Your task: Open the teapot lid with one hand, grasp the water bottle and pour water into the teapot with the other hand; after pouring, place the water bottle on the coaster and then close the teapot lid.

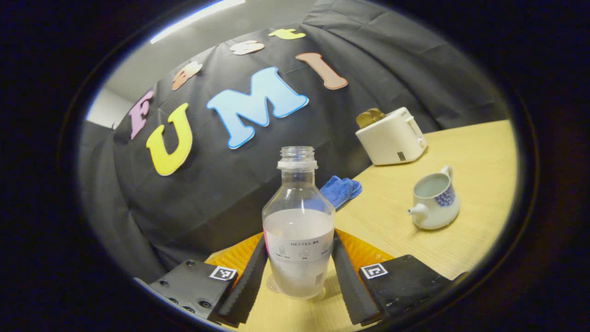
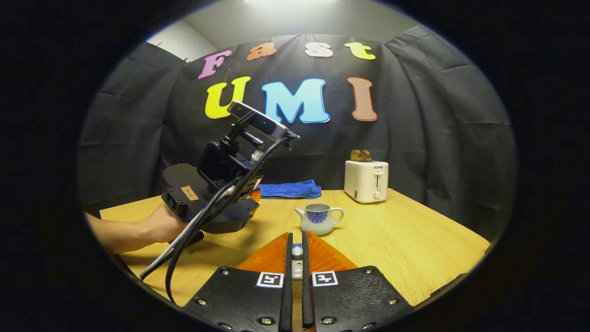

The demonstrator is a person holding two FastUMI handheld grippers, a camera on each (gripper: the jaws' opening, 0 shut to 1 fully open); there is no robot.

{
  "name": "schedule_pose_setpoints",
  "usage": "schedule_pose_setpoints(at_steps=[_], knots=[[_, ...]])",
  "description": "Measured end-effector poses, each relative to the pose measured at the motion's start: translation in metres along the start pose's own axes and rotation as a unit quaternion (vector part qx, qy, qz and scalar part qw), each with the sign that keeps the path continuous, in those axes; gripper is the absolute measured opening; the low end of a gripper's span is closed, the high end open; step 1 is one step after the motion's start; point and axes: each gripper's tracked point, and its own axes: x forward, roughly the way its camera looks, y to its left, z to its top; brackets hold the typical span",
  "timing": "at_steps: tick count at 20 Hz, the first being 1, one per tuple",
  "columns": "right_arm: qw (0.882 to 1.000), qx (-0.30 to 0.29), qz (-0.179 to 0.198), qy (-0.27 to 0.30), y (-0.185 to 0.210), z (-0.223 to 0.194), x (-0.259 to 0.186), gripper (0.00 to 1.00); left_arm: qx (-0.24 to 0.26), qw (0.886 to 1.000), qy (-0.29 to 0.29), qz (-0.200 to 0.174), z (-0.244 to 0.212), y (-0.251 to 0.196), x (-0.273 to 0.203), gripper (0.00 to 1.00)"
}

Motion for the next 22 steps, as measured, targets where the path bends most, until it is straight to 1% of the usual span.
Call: schedule_pose_setpoints(at_steps=[1,2,3,4,6,8,9,14,15,16,17,22], knots=[[1.000,0.002,-0.002,0.002,-0.002,-0.002,-0.002,0.08,0.027,1.000,0.000,-0.009,0.001,-0.007,0.002,0.88],[1.000,0.002,-0.004,0.003,-0.004,-0.003,-0.004,0.08,0.043,0.999,0.002,-0.015,0.002,-0.011,0.006,0.88],[1.000,0.001,-0.007,0.006,-0.008,-0.006,-0.007,0.08,0.074,0.997,0.004,-0.019,0.001,-0.016,0.007,0.87],[1.000,0.005,-0.009,0.006,-0.010,-0.006,-0.011,0.08,0.117,0.993,0.006,-0.021,0.003,-0.020,0.009,0.87],[1.000,0.008,-0.012,0.008,-0.015,-0.007,-0.011,0.08,0.187,0.982,0.002,-0.030,0.007,-0.032,0.013,0.87],[1.000,0.009,-0.019,0.007,-0.021,-0.006,-0.013,0.08,0.227,0.973,0.013,-0.047,0.001,-0.045,0.016,0.87],[1.000,0.009,-0.024,0.008,-0.025,-0.007,-0.016,0.08,0.257,0.965,0.019,-0.047,0.000,-0.048,0.021,0.87],[0.999,0.014,-0.029,0.010,-0.030,-0.008,-0.020,0.08,0.326,0.943,0.025,-0.058,0.002,-0.060,0.022,0.87],[0.999,0.015,-0.027,0.006,-0.030,-0.006,-0.021,0.08,0.345,0.936,0.029,-0.068,0.000,-0.066,0.026,0.86],[0.999,0.015,-0.030,0.003,-0.032,-0.005,-0.022,0.08,0.356,0.931,0.032,-0.073,-0.001,-0.068,0.027,0.86],[0.999,0.014,-0.031,0.002,-0.032,-0.004,-0.022,0.08,0.376,0.923,0.034,-0.074,0.001,-0.069,0.027,0.86],[0.999,0.020,-0.034,0.007,-0.036,-0.007,-0.021,0.08,0.414,0.907,0.030,-0.075,0.010,-0.073,0.030,0.87]])
